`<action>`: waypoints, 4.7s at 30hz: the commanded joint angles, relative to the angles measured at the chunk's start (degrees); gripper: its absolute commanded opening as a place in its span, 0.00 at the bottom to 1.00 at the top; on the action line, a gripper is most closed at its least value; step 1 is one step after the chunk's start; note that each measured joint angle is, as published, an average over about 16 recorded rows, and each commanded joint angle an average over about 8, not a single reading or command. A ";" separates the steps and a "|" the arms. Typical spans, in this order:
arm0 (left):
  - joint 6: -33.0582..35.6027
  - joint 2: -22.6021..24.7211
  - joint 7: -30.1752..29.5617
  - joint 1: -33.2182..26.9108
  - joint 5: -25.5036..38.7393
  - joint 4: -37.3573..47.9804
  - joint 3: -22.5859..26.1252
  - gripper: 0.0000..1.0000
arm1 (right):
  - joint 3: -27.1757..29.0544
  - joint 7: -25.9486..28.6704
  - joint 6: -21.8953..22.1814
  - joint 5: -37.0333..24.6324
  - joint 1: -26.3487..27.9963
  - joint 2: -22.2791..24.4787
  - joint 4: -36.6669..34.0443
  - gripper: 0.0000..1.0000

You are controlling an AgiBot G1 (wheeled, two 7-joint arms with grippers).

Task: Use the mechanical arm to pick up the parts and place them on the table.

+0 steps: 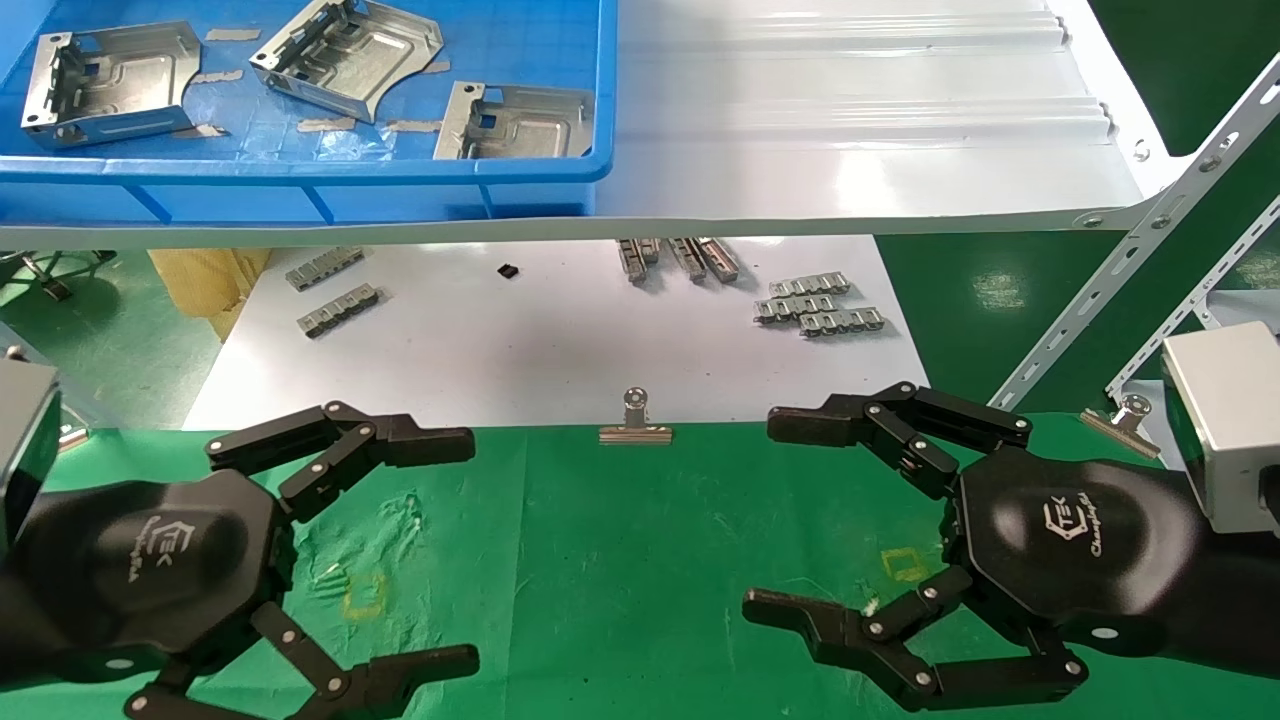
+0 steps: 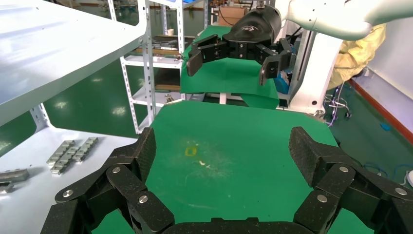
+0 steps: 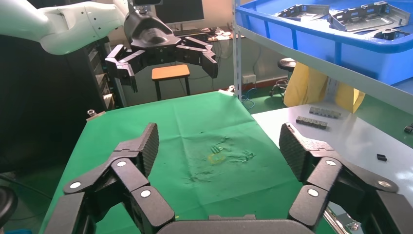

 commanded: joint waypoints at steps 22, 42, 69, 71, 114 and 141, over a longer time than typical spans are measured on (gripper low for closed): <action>0.00 0.00 0.00 0.00 0.00 0.00 0.00 1.00 | 0.00 0.00 0.00 0.00 0.00 0.00 0.00 0.00; 0.00 0.00 0.00 0.00 0.00 0.00 0.00 1.00 | 0.00 0.00 0.00 0.00 0.00 0.00 0.00 0.00; -17.13 19.29 -0.90 -47.37 29.66 41.38 10.65 1.00 | 0.00 0.00 0.00 0.00 0.00 0.00 0.00 0.05; -21.35 21.32 0.48 -50.07 32.26 47.08 11.45 1.00 | 0.00 0.00 0.00 0.00 0.00 0.00 0.00 0.30; -31.86 26.64 6.04 -57.34 38.41 72.82 14.20 0.00 | 0.00 0.00 0.00 0.00 0.00 0.00 0.00 1.00; 2.14 19.32 16.47 -56.92 30.54 66.35 9.81 0.00 | -0.01 0.00 0.00 0.00 0.00 0.00 0.00 1.00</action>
